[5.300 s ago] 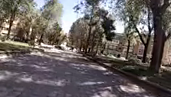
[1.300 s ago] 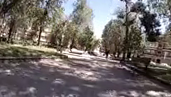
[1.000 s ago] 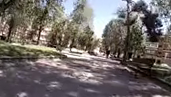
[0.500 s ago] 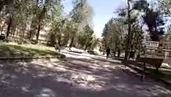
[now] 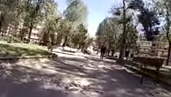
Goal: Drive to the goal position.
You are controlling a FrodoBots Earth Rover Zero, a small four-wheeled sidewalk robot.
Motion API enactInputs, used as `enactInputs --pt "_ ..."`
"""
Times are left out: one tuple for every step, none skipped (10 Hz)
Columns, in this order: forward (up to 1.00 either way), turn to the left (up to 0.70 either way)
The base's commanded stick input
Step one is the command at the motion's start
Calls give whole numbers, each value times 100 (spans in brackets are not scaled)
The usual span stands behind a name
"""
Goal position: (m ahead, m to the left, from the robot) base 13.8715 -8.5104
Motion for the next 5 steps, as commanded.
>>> enactInputs --pt "70 1" --pt "70 1" --pt "70 1" --pt "70 1" --pt "70 1"
